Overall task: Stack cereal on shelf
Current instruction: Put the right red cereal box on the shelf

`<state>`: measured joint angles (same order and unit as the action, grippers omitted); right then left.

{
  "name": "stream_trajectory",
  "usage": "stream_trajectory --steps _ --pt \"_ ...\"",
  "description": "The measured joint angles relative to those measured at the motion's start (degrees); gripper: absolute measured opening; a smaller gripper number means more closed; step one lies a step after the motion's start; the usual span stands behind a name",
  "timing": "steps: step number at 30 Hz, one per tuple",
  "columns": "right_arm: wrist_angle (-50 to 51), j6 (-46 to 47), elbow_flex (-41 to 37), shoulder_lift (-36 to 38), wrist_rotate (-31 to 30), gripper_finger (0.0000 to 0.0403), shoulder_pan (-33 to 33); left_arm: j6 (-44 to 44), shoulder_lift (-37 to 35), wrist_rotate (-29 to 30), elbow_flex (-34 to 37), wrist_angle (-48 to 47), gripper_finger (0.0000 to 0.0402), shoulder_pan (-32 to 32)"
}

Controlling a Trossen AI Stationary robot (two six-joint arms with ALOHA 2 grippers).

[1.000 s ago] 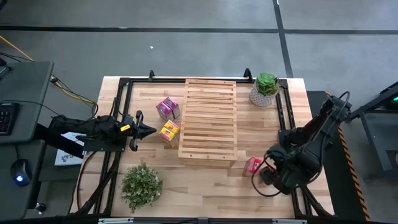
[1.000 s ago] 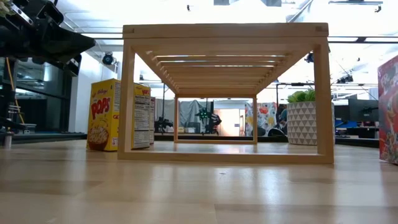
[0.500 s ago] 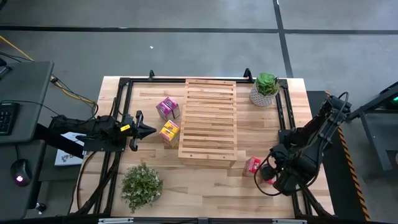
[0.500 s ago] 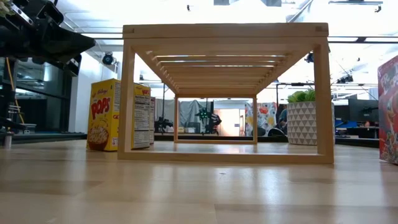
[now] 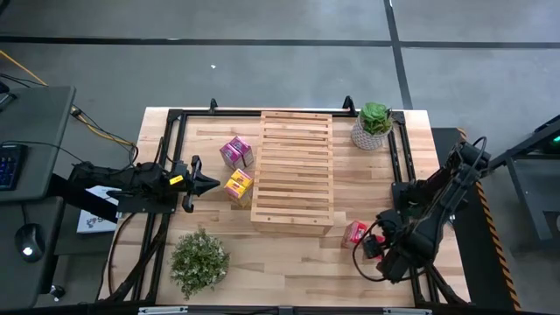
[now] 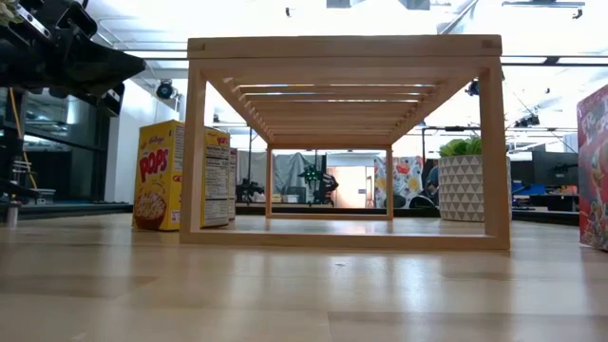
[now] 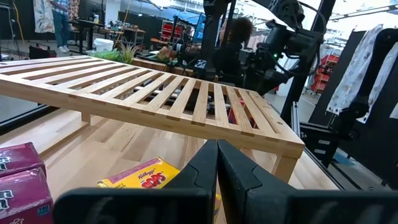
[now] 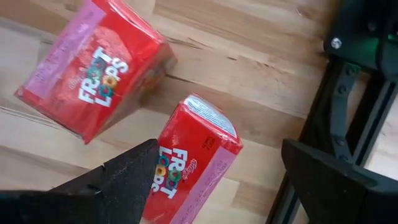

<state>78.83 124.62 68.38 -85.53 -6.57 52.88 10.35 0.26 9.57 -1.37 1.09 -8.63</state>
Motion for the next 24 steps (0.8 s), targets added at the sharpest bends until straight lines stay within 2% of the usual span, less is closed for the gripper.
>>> stream_trajectory --steps 4,24 --pt "-0.2 0.9 0.0 0.0 -1.9 0.0336 0.0 0.0 0.0 0.0 0.0 0.0 0.0003 0.0" --pt "0.6 -1.7 0.0 0.0 -1.4 0.0336 0.0 0.0 0.0 0.0 0.0 0.0 0.0003 0.0"
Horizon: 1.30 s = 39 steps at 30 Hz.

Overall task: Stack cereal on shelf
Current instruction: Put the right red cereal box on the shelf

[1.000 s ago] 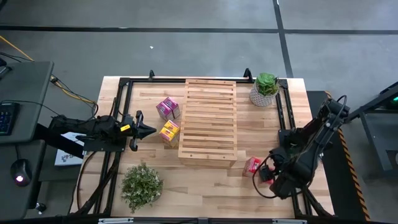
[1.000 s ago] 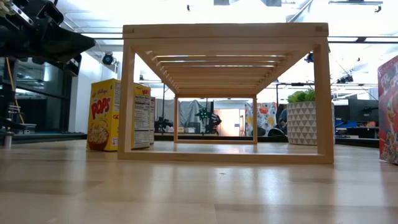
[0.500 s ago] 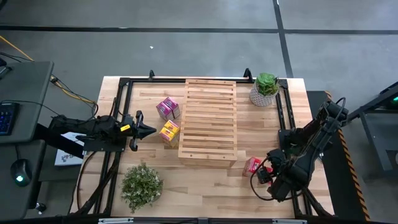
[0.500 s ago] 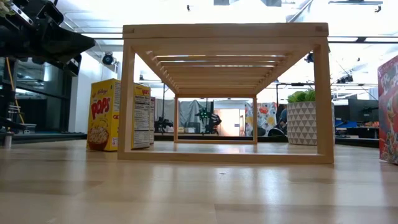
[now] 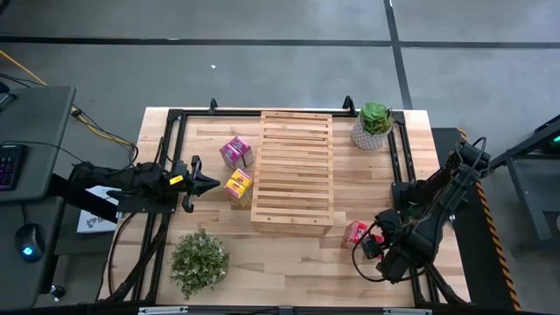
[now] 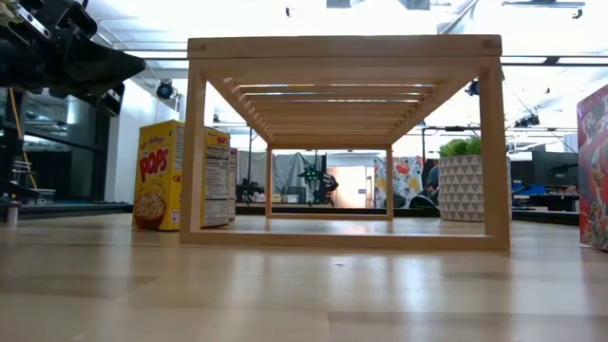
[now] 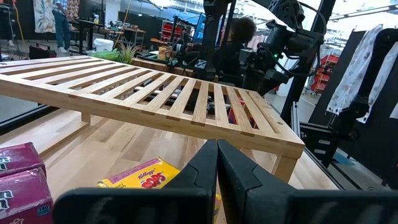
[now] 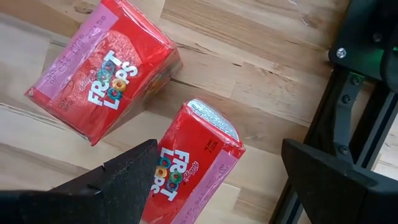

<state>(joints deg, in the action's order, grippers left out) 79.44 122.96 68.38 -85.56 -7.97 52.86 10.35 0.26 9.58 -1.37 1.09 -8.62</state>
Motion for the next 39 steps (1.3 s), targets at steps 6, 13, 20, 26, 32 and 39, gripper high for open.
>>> stream_trajectory --steps 6,13,20,26,32,39 --pt "0.2 -0.3 0.1 0.9 0.1 0.0336 -0.1 0.0 0.0 0.0 0.0 0.0 0.0003 0.0" --pt "0.3 -0.3 1.0 1.6 -2.2 0.0336 -0.5 0.0 0.0 0.0 0.0 0.0 0.0003 0.0" --pt "-2.3 1.9 0.9 1.6 -2.6 0.0336 -0.5 0.0 0.0 0.0 0.0 0.0 0.0003 0.0" --pt "-5.2 3.0 -1.2 1.5 -2.4 0.0336 -0.5 0.0 0.0 0.0 0.0 0.0 0.0003 0.0" --pt "-8.0 3.0 -3.6 1.5 -0.3 0.0336 -0.5 0.0 0.0 0.0 0.0 0.0 0.0003 0.0" --pt "-9.4 0.9 -4.9 1.5 -0.3 0.0336 -0.5 0.0 0.0 0.0 0.0 0.0 0.0003 0.0"
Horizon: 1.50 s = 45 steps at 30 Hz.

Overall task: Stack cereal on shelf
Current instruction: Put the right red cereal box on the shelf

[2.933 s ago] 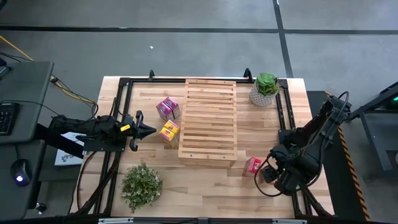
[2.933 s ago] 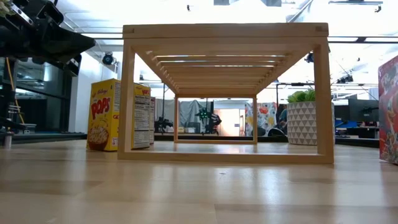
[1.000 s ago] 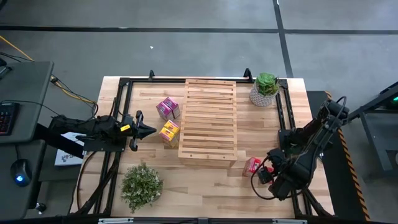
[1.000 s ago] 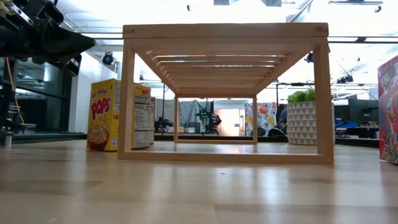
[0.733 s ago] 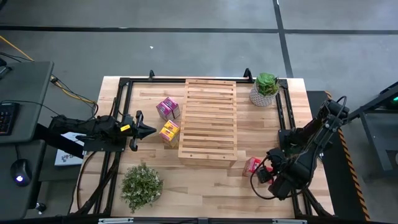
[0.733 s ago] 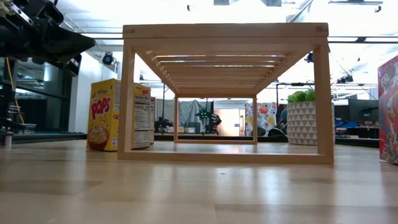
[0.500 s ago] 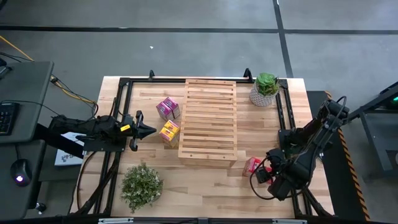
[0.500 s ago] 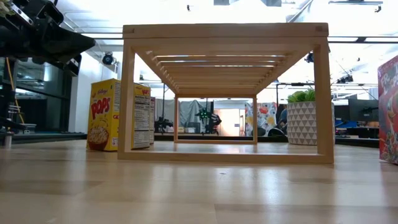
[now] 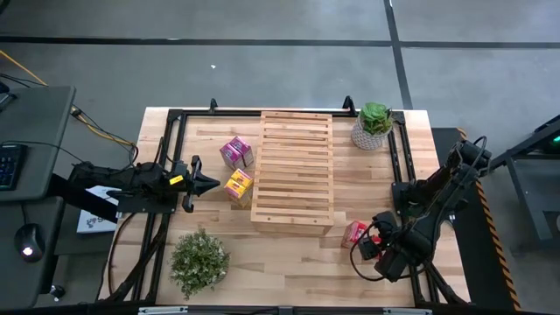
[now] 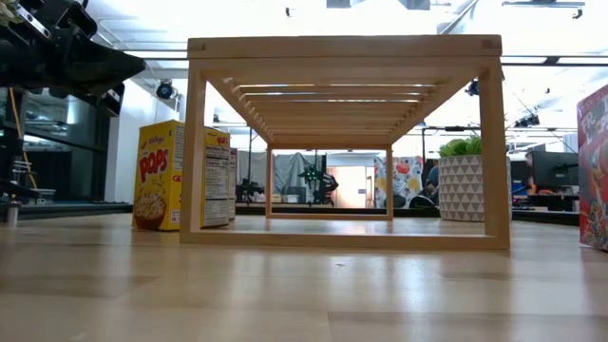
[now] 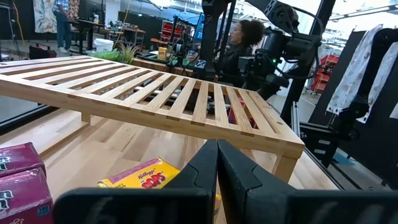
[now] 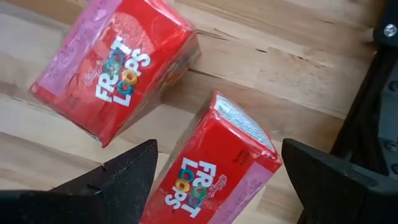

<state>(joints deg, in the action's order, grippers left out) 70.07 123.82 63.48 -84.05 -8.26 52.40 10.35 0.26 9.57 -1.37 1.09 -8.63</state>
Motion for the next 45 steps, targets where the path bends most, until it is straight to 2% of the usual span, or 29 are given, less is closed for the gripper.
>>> stream_trajectory --steps 5,13,20,25,33,37,42,45 --pt "-3.5 -3.3 -2.6 0.0 0.7 0.0336 0.0 0.0 0.0 0.0 0.0 0.0 0.0003 0.0" --pt "-5.8 -3.3 -6.9 0.0 7.8 0.0336 0.0 0.0 0.0 0.0 0.0 0.0 0.0003 0.0" --pt "-5.8 -4.3 -7.1 0.0 7.3 0.0330 0.0 0.0 0.0 0.0 0.0 0.0 0.0003 0.0" --pt "-6.1 -5.4 -7.1 0.0 7.4 0.0293 -0.2 0.0 0.0 0.0 0.0 0.0 0.0003 0.0" --pt "-7.7 -11.2 -6.9 0.0 7.5 0.0191 -2.4 0.0 0.0 0.0 0.0 0.0 0.0003 0.0" --pt "-9.4 -16.7 -6.9 0.4 10.4 0.0151 -3.6 0.0 0.0 0.0 0.0 0.0 0.0003 0.0" --pt "-14.1 -23.7 -6.9 3.1 17.0 0.0145 -4.9 0.0 0.0 0.0 0.0 0.0 0.0003 0.0" --pt "-20.2 -26.3 -6.9 6.1 17.8 0.0156 -4.9 0.0 0.0 0.0 0.0 0.0 0.0003 0.0"
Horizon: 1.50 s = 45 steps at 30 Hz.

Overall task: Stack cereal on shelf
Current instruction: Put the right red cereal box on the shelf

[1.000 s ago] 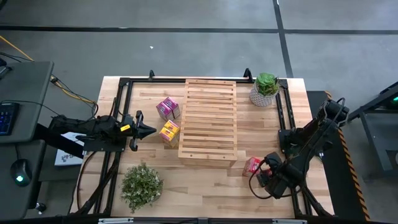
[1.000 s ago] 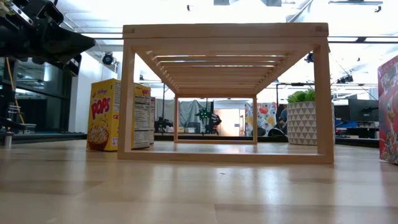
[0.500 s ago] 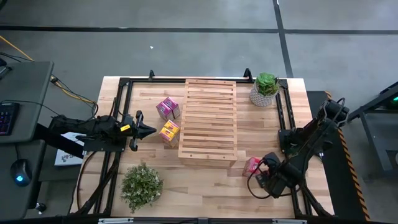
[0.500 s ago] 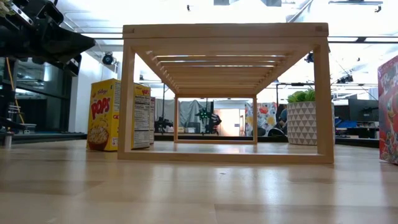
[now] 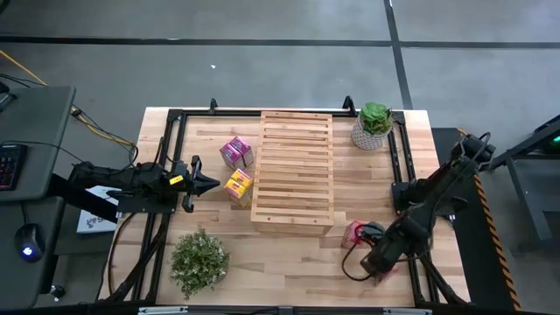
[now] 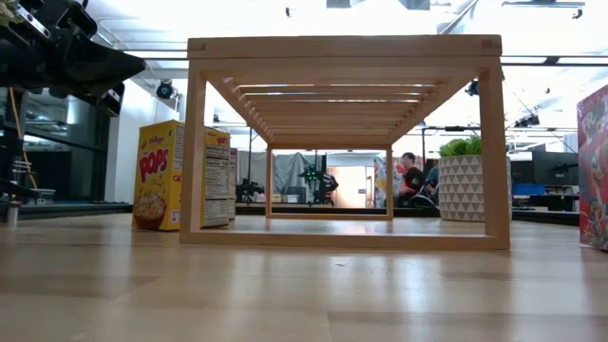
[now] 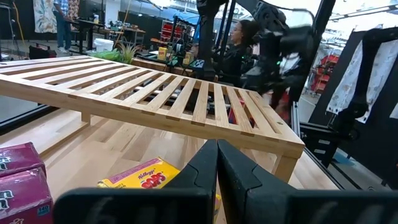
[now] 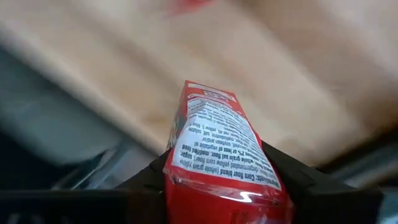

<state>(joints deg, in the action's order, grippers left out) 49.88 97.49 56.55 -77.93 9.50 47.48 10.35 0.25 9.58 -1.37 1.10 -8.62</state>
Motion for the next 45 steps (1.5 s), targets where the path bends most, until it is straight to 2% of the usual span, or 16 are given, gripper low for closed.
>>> stream_trajectory --steps 4,8,13,18,22,24,26,30,34,40,42,45 --pt "-12.5 -5.2 0.0 5.0 -5.5 0.0160 0.3 0.0 0.0 0.0 0.0 0.0 0.0003 0.0" --pt "-25.1 -16.8 0.1 9.5 -14.3 0.0155 0.4 0.0 0.0 0.0 0.0 0.0 0.0003 0.0" --pt "-28.8 -32.2 0.1 13.1 -23.0 0.0154 -2.7 0.0 0.0 0.0 0.0 0.0 0.0003 0.0" --pt "-28.1 -45.6 0.5 13.5 -22.1 0.0154 -10.9 0.0 0.0 0.0 0.0 0.0 0.0003 0.0" --pt "-27.7 -56.2 4.2 12.9 -19.3 0.0154 -18.4 0.0 0.0 0.0 0.0 0.0 0.0003 0.0" --pt "-25.1 -61.0 7.9 12.9 -18.6 0.0154 -21.8 0.0 0.0 0.0 0.0 0.0 0.0003 0.0" --pt "-20.4 -65.2 12.6 12.9 -20.6 0.0154 -24.8 0.0 0.0 0.0 0.0 0.0 0.0003 0.0" --pt "-7.3 -71.3 23.3 11.2 -31.4 0.0154 -29.5 0.0 0.0 0.0 0.0 0.0 0.0003 0.0" --pt "4.2 -76.4 34.1 5.4 -39.0 0.0154 -33.5 0.0 0.0 0.0 0.0 0.0 0.0003 0.0" --pt "17.3 -84.3 47.5 -5.6 -42.9 0.0154 -39.2 0.0 0.0 0.0 0.0 0.0 0.0003 0.0" --pt "21.4 -83.9 51.1 -8.9 -44.8 0.0154 -41.0 0.0 0.0 0.0 0.0 0.0 0.0003 0.0" --pt "26.3 -75.2 55.6 -13.0 -49.2 0.0154 -44.3 0.0 0.0 0.0 0.0 0.0 0.0003 0.0"
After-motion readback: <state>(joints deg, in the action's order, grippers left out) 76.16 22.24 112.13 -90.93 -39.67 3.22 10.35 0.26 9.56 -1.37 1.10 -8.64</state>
